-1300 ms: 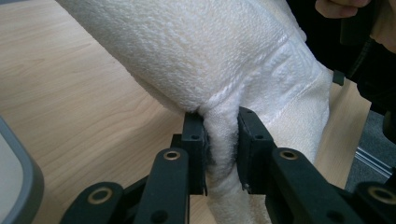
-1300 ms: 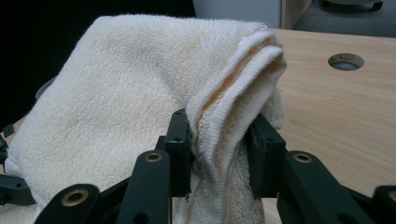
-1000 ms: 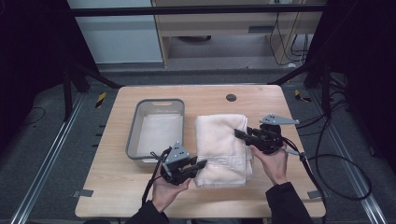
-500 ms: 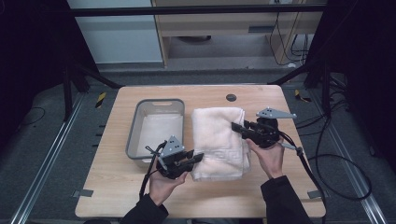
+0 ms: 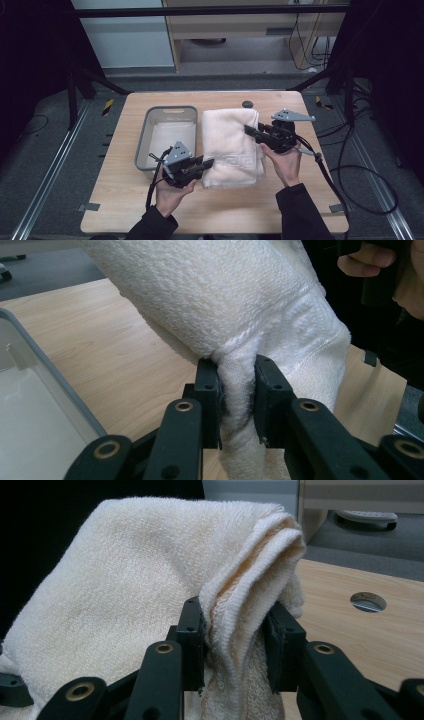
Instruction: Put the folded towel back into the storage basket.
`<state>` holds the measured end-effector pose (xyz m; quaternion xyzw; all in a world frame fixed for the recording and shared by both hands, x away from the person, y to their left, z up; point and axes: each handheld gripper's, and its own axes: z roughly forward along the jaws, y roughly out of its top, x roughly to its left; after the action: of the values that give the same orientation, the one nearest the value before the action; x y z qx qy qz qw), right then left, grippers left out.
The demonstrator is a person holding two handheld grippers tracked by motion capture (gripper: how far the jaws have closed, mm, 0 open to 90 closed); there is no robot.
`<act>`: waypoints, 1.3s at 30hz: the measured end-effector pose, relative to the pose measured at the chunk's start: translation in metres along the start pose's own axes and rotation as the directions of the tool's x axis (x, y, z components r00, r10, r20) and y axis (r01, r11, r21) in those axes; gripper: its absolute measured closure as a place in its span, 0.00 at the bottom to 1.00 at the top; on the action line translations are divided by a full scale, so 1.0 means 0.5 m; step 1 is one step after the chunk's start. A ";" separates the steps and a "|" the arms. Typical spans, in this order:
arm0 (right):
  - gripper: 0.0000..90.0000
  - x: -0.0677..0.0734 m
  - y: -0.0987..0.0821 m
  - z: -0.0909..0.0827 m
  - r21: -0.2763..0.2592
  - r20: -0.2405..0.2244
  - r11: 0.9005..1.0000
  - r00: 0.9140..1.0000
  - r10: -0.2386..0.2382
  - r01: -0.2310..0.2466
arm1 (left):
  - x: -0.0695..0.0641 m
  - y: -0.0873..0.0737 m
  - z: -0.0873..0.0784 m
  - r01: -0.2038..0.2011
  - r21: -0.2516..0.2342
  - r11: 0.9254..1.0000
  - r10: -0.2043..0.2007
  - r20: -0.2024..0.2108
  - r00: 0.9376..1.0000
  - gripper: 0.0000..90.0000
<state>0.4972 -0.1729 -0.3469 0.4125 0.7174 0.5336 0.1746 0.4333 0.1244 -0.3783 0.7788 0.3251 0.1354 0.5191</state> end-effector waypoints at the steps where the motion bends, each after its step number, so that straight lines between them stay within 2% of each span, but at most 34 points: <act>1: 0.73 0.001 0.002 0.001 0.001 0.000 1.000 1.000 -0.001 0.001 | 0.001 0.001 -0.001 0.001 -0.002 1.000 -0.001 -0.002 1.000 0.83; 14: 0.73 0.019 0.034 0.012 -0.014 -0.005 1.000 1.000 -0.017 0.017 | 0.019 0.016 -0.027 0.015 -0.035 0.999 -0.015 -0.014 1.000 0.83; 24: 0.73 0.038 0.060 0.033 -0.020 -0.004 0.999 0.999 -0.042 0.042 | 0.038 0.023 -0.044 0.026 -0.050 0.998 -0.028 -0.041 0.999 0.83; 39: 0.73 0.059 0.092 0.061 -0.028 -0.017 0.998 0.998 -0.053 0.053 | 0.064 0.031 -0.070 0.046 -0.083 0.995 -0.052 -0.067 0.996 0.83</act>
<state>0.5193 -0.1270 -0.3108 0.3862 0.7221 0.5422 0.1881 0.4440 0.1664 -0.3536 0.7435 0.3561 0.1627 0.5421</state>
